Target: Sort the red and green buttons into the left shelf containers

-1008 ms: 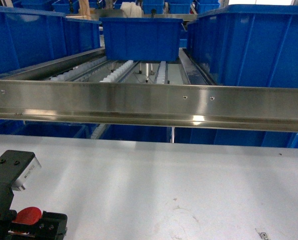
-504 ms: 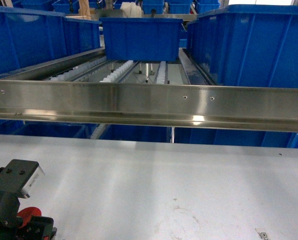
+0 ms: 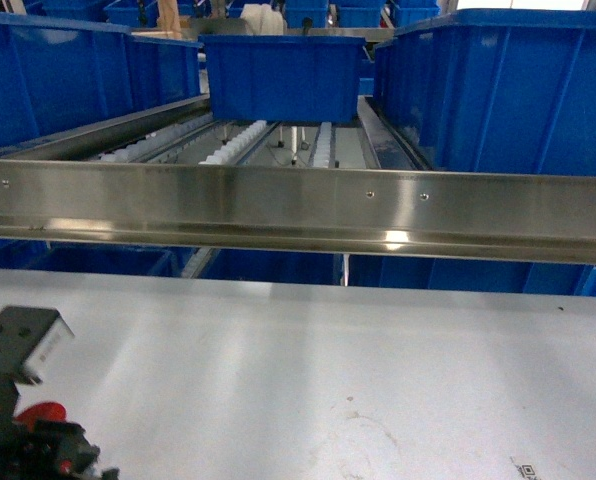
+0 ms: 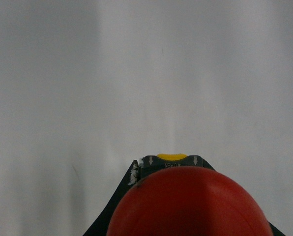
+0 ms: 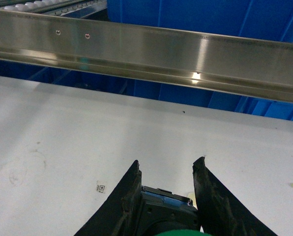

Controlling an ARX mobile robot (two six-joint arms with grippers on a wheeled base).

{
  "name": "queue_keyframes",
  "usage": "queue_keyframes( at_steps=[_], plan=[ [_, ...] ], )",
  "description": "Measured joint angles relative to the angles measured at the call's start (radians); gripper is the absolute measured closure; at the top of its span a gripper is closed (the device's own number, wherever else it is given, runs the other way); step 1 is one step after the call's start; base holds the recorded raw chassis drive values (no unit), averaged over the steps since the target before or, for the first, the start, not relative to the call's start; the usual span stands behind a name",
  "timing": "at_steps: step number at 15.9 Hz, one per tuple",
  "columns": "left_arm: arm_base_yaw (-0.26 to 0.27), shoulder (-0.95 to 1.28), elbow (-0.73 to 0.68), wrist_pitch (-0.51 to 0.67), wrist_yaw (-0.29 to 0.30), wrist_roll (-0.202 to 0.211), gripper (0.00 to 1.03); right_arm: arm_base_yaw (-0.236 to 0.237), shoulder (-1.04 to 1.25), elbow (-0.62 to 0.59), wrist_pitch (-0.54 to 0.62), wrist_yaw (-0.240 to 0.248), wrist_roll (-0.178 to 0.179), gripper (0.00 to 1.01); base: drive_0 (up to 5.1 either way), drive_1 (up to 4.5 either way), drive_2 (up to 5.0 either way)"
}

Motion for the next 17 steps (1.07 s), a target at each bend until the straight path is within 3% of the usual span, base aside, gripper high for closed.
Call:
queue_keyframes(
  at_steps=[5, 6, 8, 9, 12, 17],
  plan=[
    [0.117, -0.554, -0.062, -0.126, 0.143, -0.005, 0.77, 0.000, 0.000, 0.000, 0.000, 0.000, 0.000, 0.72, 0.0, 0.00, 0.0],
    [0.129, -0.683, -0.065, -0.213, 0.160, -0.023, 0.77, 0.000, 0.000, 0.000, 0.000, 0.000, 0.000, 0.72, 0.0, 0.00, 0.0],
    [0.105, -1.041, -0.065, -0.402, 0.134, -0.027, 0.77, 0.000, 0.000, 0.000, 0.000, 0.000, 0.000, 0.72, 0.0, 0.00, 0.0],
    [0.116, -1.063, -0.060, -0.326, 0.124, -0.028, 0.77, 0.000, 0.000, 0.000, 0.000, 0.000, 0.000, 0.72, 0.0, 0.00, 0.0],
    [0.123, -1.043, -0.061, -0.344, 0.114, -0.031, 0.77, 0.000, 0.000, 0.000, 0.000, 0.000, 0.000, 0.72, 0.0, 0.00, 0.0],
    [0.118, -1.047, -0.061, -0.339, 0.117, -0.031, 0.77, 0.000, 0.000, 0.000, 0.000, 0.000, 0.000, 0.72, -4.9, 1.52, 3.3]
  ],
)
